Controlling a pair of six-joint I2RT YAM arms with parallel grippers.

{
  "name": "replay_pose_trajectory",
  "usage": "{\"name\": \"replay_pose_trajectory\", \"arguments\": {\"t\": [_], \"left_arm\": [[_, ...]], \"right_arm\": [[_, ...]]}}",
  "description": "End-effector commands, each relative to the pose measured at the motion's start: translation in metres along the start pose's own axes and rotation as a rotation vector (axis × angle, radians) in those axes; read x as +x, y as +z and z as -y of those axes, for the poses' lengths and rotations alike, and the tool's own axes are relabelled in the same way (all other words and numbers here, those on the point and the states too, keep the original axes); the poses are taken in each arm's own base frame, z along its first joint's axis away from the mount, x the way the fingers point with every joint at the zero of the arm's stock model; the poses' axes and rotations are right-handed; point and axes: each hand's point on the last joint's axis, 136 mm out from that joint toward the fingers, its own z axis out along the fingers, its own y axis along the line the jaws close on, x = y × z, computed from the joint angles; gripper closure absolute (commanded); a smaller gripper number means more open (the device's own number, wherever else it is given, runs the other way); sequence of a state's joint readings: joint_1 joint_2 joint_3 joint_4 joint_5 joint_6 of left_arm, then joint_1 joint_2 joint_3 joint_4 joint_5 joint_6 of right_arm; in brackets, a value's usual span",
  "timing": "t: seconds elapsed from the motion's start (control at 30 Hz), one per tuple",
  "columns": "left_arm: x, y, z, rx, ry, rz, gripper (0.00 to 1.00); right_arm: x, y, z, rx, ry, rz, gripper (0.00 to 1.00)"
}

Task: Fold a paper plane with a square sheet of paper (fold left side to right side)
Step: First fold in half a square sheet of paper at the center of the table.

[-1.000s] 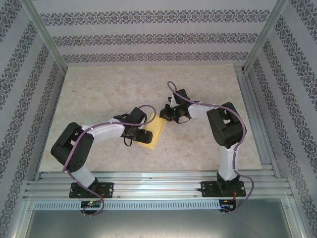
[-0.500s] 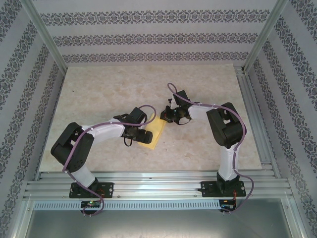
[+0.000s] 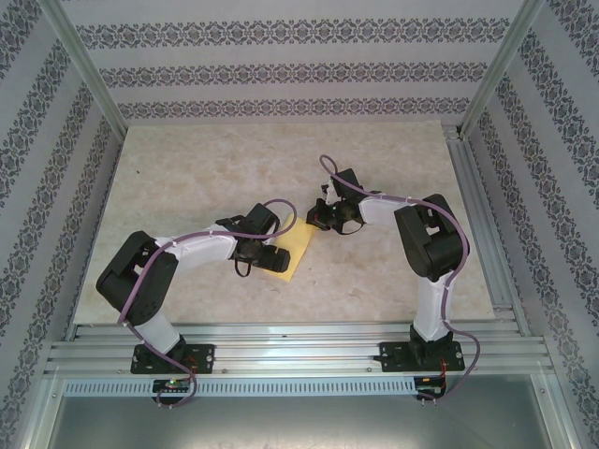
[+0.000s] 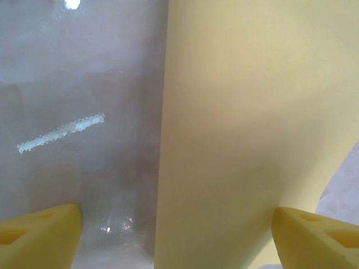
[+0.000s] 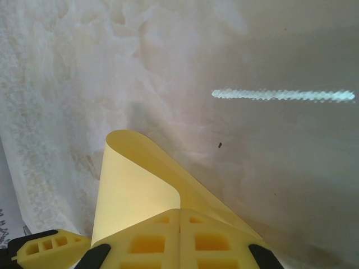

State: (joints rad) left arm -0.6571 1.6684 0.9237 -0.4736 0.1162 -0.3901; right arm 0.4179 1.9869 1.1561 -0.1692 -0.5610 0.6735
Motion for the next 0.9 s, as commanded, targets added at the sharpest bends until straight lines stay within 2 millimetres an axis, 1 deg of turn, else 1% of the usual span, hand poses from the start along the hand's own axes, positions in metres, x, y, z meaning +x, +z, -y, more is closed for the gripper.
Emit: {"name": "replay_pose_trajectory", "arguments": {"t": [0.0,0.13,0.37,0.87], "left_arm": [[0.001,-0.002,0.019,0.060,0.040,-0.013,0.12],[0.003,0.000,0.014,0.038,0.038,-0.020,0.13],[0.006,0.001,0.012,0.032,0.041,-0.027,0.14],[0.012,0.005,0.008,0.017,0.034,-0.041,0.15]], "right_arm": [[-0.009,-0.008,-0.005,0.002,-0.038,0.028,1.00],[-0.007,-0.005,-0.006,-0.002,-0.040,0.017,1.00],[-0.002,0.000,-0.004,0.008,-0.041,0.005,1.00],[0.001,0.002,-0.003,0.015,-0.037,0.002,1.00]]}}
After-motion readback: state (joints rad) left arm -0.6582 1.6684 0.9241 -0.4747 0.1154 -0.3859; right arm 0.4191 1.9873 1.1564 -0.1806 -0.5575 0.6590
